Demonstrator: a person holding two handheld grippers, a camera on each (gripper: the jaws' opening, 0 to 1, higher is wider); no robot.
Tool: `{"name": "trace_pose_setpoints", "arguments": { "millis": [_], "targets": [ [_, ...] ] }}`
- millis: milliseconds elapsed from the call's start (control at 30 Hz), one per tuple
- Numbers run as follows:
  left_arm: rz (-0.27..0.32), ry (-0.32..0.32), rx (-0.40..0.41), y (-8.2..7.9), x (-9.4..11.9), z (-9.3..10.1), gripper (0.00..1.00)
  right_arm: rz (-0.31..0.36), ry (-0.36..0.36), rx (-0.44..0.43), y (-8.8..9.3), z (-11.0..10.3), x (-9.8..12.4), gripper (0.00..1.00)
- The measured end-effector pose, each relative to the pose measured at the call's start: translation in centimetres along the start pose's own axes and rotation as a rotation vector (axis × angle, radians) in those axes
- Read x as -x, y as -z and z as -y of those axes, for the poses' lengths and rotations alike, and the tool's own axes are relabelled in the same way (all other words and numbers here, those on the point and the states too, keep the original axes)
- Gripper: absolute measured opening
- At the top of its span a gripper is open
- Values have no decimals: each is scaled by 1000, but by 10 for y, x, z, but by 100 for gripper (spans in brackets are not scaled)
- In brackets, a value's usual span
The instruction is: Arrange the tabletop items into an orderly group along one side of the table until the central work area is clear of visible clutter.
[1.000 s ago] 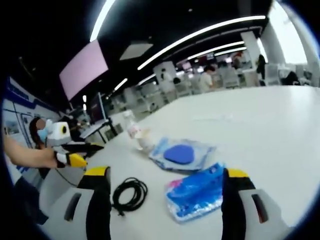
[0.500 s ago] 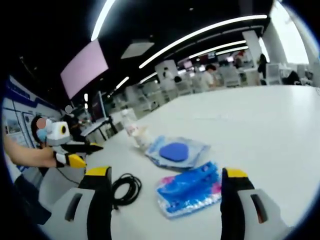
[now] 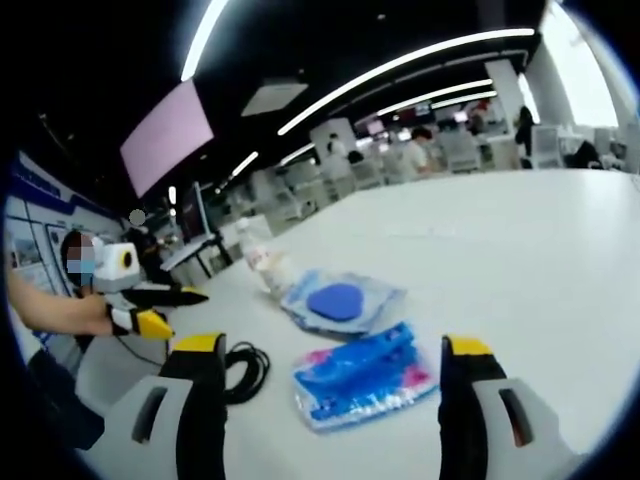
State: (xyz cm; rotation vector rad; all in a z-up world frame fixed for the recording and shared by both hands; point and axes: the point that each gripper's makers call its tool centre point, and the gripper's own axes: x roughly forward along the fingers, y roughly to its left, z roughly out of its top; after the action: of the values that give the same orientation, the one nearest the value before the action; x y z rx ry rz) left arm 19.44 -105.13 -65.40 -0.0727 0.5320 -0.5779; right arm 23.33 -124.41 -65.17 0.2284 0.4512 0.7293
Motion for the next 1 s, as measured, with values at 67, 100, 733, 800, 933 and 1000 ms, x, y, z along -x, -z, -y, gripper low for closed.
{"name": "trace_pose_setpoints", "arguments": {
  "millis": [67,100,733,800,933,1000],
  "targets": [
    [-8,4,1,1,-5,5,78,-5,0,3,0,5,0,84],
    [-13,8,1,2,-7,8,77,-8,0,5,0,7,0,84],
    [-106,73,25,18,-69,71,68,-147,-3,137,19,64,-10,76],
    [-124,59,29,22,-74,73,68,-164,-1,154,22,70,-14,75],
    [-163,16,55,30,-81,72,65,-168,7,153,22,80,-21,71],
    [-182,-9,73,34,-84,70,64,-165,9,154,20,82,-25,69]
  ]
}}
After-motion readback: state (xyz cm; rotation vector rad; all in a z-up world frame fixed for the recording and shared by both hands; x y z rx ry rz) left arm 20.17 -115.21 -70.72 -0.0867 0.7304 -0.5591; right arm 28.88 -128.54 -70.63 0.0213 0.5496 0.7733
